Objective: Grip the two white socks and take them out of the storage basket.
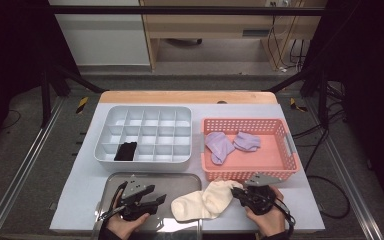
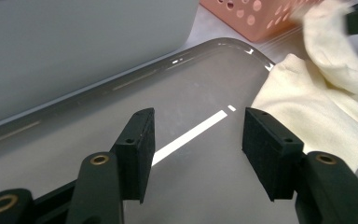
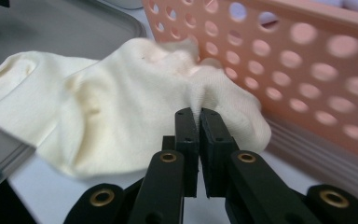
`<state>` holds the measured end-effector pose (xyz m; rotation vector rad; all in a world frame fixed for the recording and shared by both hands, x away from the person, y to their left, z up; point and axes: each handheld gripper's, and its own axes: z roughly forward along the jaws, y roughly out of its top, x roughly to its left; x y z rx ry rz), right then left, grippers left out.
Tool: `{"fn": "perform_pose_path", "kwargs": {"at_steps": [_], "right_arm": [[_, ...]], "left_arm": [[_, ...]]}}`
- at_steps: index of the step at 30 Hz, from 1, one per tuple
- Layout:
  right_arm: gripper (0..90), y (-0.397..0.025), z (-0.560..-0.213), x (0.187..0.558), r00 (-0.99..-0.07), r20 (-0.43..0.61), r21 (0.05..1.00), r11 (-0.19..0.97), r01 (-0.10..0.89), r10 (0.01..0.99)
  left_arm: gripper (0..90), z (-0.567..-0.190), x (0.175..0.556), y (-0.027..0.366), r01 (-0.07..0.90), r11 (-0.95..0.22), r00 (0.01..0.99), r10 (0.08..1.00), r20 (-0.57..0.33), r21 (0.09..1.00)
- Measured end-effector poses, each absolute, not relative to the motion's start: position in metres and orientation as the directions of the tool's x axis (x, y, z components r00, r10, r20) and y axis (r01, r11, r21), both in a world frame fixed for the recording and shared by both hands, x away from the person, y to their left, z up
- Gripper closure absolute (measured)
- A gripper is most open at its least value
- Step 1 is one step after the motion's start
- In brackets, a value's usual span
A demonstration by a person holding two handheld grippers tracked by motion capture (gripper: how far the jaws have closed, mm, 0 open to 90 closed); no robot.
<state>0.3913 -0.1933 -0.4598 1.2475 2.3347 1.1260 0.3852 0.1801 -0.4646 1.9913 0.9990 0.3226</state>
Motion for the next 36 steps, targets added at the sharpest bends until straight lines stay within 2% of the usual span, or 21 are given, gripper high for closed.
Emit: {"fn": "perform_pose_path", "kwargs": {"at_steps": [5, 12, 18, 22, 30, 36], "right_arm": [[86.3, -0.208, -0.457, 0.366, -0.567, 0.096, 0.712, 0.342, 0.614, 0.818], [78.4, -0.202, -0.473, 0.369, -0.558, 0.102, 0.673, 0.355, 0.648, 0.824], [73.4, -0.203, -0.458, 0.364, -0.553, 0.066, 0.731, 0.337, 0.594, 0.83], [74.0, -0.199, -0.453, 0.363, -0.567, 0.101, 0.769, 0.298, 0.566, 0.818], [73.0, -0.172, -0.458, 0.368, -0.606, 0.16, 0.784, 0.272, 0.558, 0.779], [71.9, -0.157, -0.464, 0.366, -0.641, 0.166, 0.773, 0.305, 0.556, 0.749]], "left_arm": [[42.0, -0.466, 0.385, 0.18, 0.551, -0.298, 0.633, 0.758, -0.158, 0.779], [41.6, -0.466, 0.385, 0.18, 0.563, -0.292, 0.626, 0.762, -0.168, 0.773], [39.9, -0.466, 0.385, 0.179, 0.576, -0.288, 0.62, 0.764, -0.179, 0.765], [40.0, -0.466, 0.385, 0.179, 0.574, -0.288, 0.616, 0.769, -0.173, 0.766], [40.1, -0.465, 0.386, 0.184, 0.559, -0.282, 0.6, 0.786, -0.146, 0.779], [39.8, -0.465, 0.387, 0.187, 0.559, -0.272, 0.591, 0.793, -0.146, 0.783]]}}
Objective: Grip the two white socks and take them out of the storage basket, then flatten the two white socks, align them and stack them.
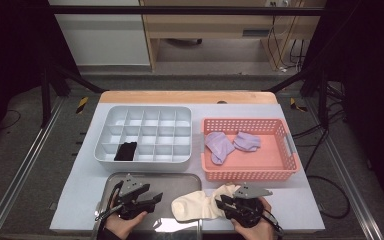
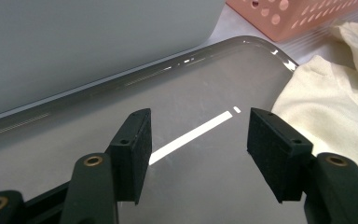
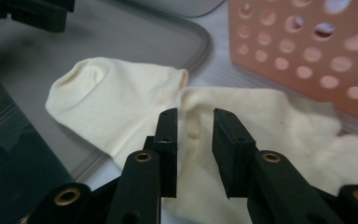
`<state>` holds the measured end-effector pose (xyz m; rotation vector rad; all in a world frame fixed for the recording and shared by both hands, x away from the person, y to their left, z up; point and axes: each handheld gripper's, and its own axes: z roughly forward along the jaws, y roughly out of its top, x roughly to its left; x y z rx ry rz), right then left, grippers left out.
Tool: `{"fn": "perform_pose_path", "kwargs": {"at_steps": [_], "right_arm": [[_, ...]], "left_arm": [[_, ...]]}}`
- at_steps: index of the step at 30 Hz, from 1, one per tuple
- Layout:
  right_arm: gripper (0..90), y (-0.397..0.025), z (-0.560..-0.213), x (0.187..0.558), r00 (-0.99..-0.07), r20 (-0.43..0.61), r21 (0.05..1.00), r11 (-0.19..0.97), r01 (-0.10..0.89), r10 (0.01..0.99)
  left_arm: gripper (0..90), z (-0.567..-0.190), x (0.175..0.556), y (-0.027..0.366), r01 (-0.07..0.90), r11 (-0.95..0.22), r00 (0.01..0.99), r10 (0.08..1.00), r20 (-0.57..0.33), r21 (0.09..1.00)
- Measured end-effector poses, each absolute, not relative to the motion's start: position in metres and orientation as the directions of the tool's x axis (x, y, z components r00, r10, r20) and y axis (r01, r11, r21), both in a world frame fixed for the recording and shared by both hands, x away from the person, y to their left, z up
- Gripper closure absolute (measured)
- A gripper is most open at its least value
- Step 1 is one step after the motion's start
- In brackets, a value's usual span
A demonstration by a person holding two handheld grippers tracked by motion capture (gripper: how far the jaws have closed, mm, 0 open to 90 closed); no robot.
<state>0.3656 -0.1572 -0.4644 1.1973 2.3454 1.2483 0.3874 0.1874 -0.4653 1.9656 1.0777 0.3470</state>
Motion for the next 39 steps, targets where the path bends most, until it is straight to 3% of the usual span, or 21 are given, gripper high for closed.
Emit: {"fn": "perform_pose_path", "kwargs": {"at_steps": [12, 16, 20, 27, 31, 39], "right_arm": [[63.6, -0.147, -0.467, 0.358, -0.674, 0.174, 0.777, 0.32, 0.542, 0.718], [71.3, -0.144, -0.47, 0.359, -0.674, 0.158, 0.757, 0.35, 0.552, 0.721], [86.0, -0.144, -0.472, 0.362, -0.678, 0.176, 0.735, 0.363, 0.573, 0.714], [86.3, -0.139, -0.443, 0.36, -0.697, 0.193, 0.795, 0.305, 0.523, 0.691], [85.6, -0.114, -0.431, 0.364, -0.731, 0.202, 0.794, 0.328, 0.512, 0.652], [85.2, -0.067, -0.455, 0.372, -0.762, 0.207, 0.733, 0.419, 0.536, 0.613]], "left_arm": [[39.9, -0.465, 0.388, 0.189, 0.563, -0.265, 0.58, 0.802, -0.145, 0.783], [39.9, -0.465, 0.388, 0.19, 0.564, -0.261, 0.578, 0.802, -0.149, 0.783], [39.9, -0.464, 0.389, 0.191, 0.564, -0.256, 0.574, 0.805, -0.15, 0.785], [40.2, -0.464, 0.39, 0.19, 0.564, -0.258, 0.573, 0.807, -0.146, 0.785], [40.4, -0.464, 0.39, 0.19, 0.561, -0.258, 0.574, 0.806, -0.145, 0.786], [40.5, -0.462, 0.389, 0.19, 0.556, -0.253, 0.575, 0.805, -0.147, 0.792]]}}
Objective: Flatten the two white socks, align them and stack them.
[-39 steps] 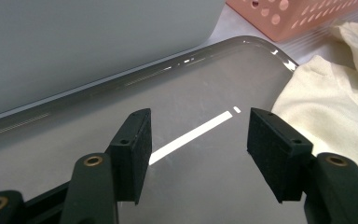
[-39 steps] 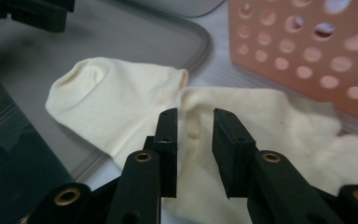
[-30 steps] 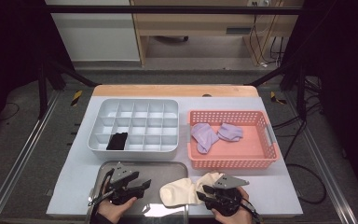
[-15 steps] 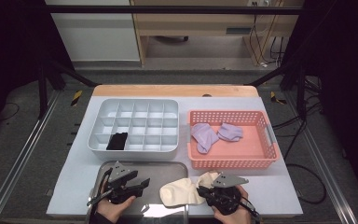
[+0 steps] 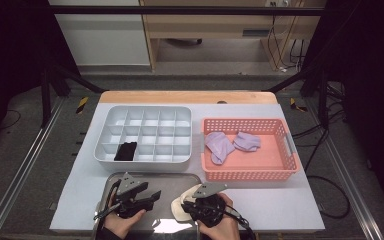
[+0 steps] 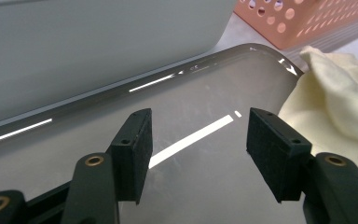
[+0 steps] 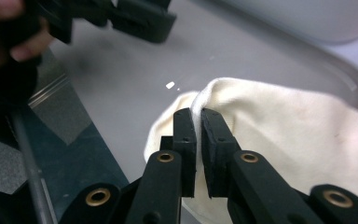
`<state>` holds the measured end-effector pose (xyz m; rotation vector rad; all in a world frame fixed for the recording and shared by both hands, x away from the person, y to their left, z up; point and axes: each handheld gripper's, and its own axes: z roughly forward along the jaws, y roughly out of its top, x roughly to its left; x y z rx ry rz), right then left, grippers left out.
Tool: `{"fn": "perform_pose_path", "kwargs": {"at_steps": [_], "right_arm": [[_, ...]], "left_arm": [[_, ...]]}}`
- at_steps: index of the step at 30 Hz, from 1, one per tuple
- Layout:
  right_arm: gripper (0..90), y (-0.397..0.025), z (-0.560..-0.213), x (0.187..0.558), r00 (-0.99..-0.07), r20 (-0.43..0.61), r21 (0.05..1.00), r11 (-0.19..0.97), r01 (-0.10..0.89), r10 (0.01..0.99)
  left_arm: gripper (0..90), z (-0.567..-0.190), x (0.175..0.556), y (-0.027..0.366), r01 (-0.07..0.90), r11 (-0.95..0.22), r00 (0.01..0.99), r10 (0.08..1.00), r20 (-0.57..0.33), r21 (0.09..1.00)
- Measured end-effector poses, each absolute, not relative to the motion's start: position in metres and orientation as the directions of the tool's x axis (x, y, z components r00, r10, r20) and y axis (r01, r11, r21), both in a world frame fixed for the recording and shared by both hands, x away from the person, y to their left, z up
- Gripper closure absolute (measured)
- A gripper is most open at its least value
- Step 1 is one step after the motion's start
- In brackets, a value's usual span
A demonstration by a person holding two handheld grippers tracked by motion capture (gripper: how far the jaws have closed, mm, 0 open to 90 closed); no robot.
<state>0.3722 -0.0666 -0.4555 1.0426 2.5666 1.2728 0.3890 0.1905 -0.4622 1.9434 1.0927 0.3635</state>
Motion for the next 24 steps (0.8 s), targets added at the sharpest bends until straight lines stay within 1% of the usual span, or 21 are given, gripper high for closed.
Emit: {"fn": "perform_pose_path", "kwargs": {"at_steps": [5, 9, 12, 14, 17, 18, 20, 24], "right_arm": [[75.7, -0.067, -0.468, 0.374, -0.762, 0.234, 0.727, 0.412, 0.55, 0.603], [66.5, -0.078, -0.456, 0.374, -0.772, 0.256, 0.777, 0.35, 0.523, 0.582], [67.7, -0.1, -0.444, 0.374, -0.753, 0.238, 0.817, 0.293, 0.497, 0.613], [69.1, -0.122, -0.44, 0.377, -0.714, 0.205, 0.83, 0.268, 0.49, 0.67], [70.7, -0.149, -0.441, 0.381, -0.651, 0.146, 0.814, 0.284, 0.508, 0.745], [70.8, -0.153, -0.443, 0.382, -0.641, 0.14, 0.808, 0.287, 0.514, 0.755], [70.8, -0.162, -0.45, 0.385, -0.618, 0.14, 0.796, 0.284, 0.535, 0.774], [72.1, -0.169, -0.465, 0.39, -0.589, 0.188, 0.777, 0.248, 0.579, 0.786]], "left_arm": [[40.5, -0.46, 0.388, 0.19, 0.552, -0.245, 0.581, 0.799, -0.157, 0.797], [40.5, -0.456, 0.387, 0.189, 0.546, -0.233, 0.585, 0.793, -0.168, 0.804], [40.6, -0.45, 0.384, 0.185, 0.535, -0.235, 0.595, 0.787, -0.164, 0.812], [41.2, -0.446, 0.382, 0.181, 0.528, -0.235, 0.601, 0.782, -0.164, 0.816], [42.5, -0.441, 0.38, 0.173, 0.526, -0.247, 0.611, 0.776, -0.159, 0.814], [42.5, -0.44, 0.38, 0.17, 0.525, -0.25, 0.613, 0.774, -0.158, 0.814], [42.8, -0.441, 0.379, 0.163, 0.526, -0.266, 0.62, 0.77, -0.149, 0.808], [43.6, -0.441, 0.38, 0.146, 0.53, -0.291, 0.635, 0.758, -0.146, 0.797]]}}
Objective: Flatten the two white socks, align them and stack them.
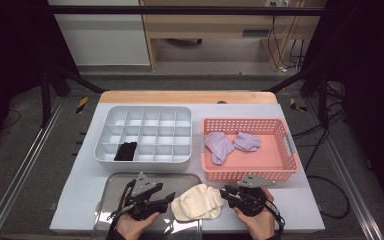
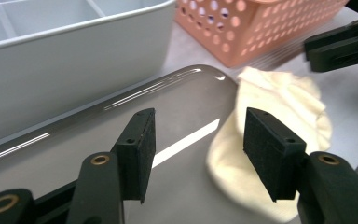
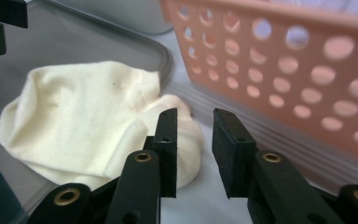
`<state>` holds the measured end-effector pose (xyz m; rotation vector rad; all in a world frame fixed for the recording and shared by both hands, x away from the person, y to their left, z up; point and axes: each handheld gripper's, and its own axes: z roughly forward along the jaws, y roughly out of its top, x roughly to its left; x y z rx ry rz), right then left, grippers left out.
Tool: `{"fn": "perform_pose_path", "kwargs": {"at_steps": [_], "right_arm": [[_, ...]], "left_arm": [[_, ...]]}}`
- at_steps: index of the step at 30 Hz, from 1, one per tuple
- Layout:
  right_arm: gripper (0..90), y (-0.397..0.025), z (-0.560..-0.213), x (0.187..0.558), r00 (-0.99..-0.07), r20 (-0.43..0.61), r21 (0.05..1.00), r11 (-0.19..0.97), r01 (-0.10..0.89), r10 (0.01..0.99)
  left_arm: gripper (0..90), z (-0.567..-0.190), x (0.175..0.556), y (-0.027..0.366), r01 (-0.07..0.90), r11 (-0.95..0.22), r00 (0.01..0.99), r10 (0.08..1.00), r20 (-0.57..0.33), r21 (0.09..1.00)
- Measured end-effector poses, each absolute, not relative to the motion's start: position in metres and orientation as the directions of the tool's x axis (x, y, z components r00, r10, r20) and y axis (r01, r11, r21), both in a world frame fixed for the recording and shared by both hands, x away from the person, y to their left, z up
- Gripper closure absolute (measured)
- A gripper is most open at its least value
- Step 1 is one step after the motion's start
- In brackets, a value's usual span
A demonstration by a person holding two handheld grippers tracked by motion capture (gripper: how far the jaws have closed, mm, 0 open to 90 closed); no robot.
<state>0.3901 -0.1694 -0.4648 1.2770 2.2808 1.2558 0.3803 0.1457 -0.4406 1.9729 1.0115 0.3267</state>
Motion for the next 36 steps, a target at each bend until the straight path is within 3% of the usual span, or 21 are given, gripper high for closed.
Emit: {"fn": "perform_pose_path", "kwargs": {"at_steps": [12, 18, 26, 36], "right_arm": [[75.1, -0.162, -0.485, 0.394, -0.597, 0.191, 0.73, 0.294, 0.617, 0.779], [89.6, -0.163, -0.486, 0.394, -0.594, 0.207, 0.726, 0.285, 0.626, 0.778], [90.0, -0.165, -0.469, 0.386, -0.608, 0.178, 0.757, 0.287, 0.587, 0.774], [90.0, -0.165, -0.452, 0.368, -0.637, 0.202, 0.788, 0.263, 0.556, 0.744]], "left_arm": [[45.3, -0.458, 0.382, 0.109, 0.535, -0.394, 0.653, 0.754, -0.07, 0.748], [58.6, -0.464, 0.384, 0.112, 0.559, -0.375, 0.638, 0.764, -0.095, 0.739], [83.3, -0.464, 0.381, 0.115, 0.537, -0.359, 0.654, 0.749, -0.108, 0.764], [87.3, -0.451, 0.38, 0.129, 0.525, -0.324, 0.671, 0.726, -0.149, 0.787]]}}
